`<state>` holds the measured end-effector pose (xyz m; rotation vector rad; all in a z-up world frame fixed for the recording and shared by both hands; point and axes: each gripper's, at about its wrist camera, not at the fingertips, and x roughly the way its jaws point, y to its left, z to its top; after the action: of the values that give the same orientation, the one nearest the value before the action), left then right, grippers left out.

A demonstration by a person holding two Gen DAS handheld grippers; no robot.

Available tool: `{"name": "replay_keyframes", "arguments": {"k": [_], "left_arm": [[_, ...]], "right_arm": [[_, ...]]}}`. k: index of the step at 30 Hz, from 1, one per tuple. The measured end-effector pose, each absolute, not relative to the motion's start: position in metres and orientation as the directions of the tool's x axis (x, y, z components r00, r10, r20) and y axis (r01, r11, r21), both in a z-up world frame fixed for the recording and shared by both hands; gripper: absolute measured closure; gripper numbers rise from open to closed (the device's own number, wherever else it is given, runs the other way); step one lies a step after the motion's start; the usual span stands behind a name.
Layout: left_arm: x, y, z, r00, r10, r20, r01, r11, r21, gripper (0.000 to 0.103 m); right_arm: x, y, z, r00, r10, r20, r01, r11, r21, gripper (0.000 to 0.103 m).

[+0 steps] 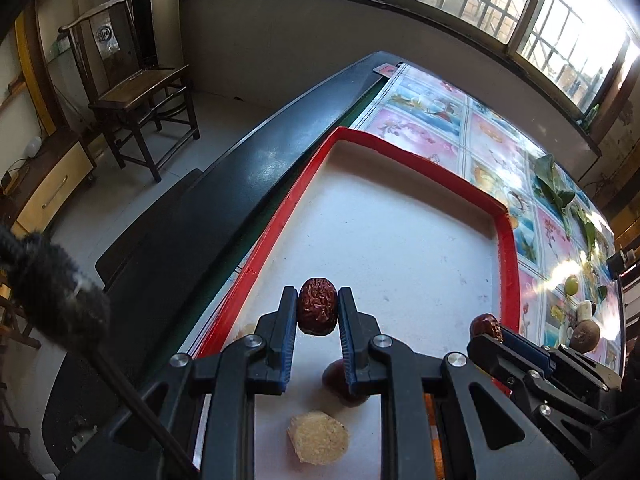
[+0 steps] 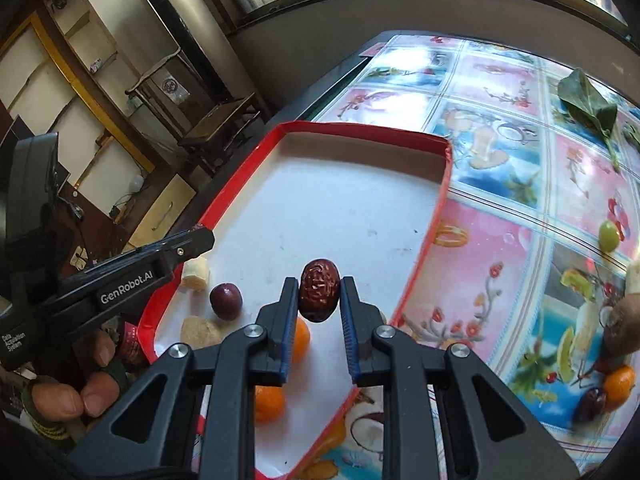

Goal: Organize fruits
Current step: 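Carry both red dates over the tray and open both tools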

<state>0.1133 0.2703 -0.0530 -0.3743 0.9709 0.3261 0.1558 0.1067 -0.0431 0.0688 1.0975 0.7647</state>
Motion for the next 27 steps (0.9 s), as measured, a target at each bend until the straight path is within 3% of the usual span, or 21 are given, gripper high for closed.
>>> {"name": "replay_keyframes", "arguments": {"k": [15,27], "left_arm": [[0.124,0.264,-0.075,0.472,0.118,-0.874,-0.400,0.912,-0.093,0.084],[0.106,0.262,-0.052,0.522,0.084,-0.849,-0.399,0.904,-0.155,0.083]], "right_arm": [[0.165,0.139,-0.075,0.209,0.517,-0.830,-0.560,0.759,0.332,0.080],[0.158,0.124,-0.064,0.216,0.555,-0.804,-0.542,0.753,0.374,0.075]]}}
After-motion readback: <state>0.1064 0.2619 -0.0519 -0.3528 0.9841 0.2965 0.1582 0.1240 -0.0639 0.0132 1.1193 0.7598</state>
